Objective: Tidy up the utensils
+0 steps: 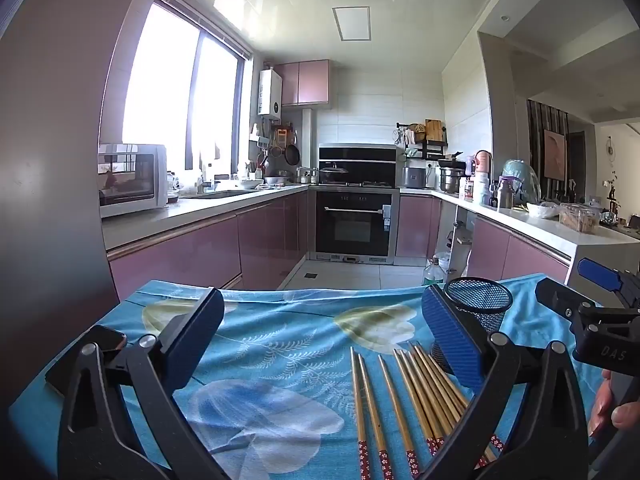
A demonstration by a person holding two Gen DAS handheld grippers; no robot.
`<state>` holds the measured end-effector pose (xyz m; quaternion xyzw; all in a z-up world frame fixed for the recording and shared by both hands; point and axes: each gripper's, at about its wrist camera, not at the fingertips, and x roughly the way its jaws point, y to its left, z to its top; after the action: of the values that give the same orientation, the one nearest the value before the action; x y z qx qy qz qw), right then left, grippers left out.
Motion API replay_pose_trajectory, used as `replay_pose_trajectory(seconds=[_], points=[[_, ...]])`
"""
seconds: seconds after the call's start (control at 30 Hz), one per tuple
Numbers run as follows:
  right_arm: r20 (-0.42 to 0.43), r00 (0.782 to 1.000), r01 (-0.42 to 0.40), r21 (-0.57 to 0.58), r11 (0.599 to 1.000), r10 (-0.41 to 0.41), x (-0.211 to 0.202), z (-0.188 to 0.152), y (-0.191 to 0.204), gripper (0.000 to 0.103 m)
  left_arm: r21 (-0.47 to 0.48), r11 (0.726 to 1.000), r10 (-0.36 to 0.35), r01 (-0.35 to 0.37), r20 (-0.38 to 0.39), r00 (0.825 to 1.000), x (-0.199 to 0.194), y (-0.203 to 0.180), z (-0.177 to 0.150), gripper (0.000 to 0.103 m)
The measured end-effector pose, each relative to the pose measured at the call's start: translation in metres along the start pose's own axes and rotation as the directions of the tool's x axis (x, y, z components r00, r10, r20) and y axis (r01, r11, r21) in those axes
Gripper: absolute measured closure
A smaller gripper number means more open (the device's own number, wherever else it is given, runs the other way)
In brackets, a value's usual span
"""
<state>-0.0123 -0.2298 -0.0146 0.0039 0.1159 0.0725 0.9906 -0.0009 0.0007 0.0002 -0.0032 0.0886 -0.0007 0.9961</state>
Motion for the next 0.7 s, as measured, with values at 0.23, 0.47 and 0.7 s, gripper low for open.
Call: replay_pose_trajectory(seconds=[0.23, 0.47, 0.7], points=[[-0.005, 1.000, 0.000, -0.001, 1.000, 0.000, -0.0010, 0.0004, -0.0004, 0.006, 0.009, 1.000, 0.003, -0.003, -0.007, 1.000, 0.0000, -0.0016, 0.0000, 0.006], [0.002, 1.000, -0.004, 0.000, 1.000, 0.004, -0.0009, 0.0048, 0.0031, 0.006, 0.010, 1.000, 0.003, -0.003, -0.004, 1.000, -0.0006, -0.0018, 0.0005, 0.006], [0.007, 1.000, -0.006, 0.003, 1.000, 0.006, 0.0005, 0.0032, 0.0005, 0.006, 0.010, 1.000, 0.003, -0.003, -0.002, 1.000, -0.0038, -0.0020, 0.0036, 0.006]])
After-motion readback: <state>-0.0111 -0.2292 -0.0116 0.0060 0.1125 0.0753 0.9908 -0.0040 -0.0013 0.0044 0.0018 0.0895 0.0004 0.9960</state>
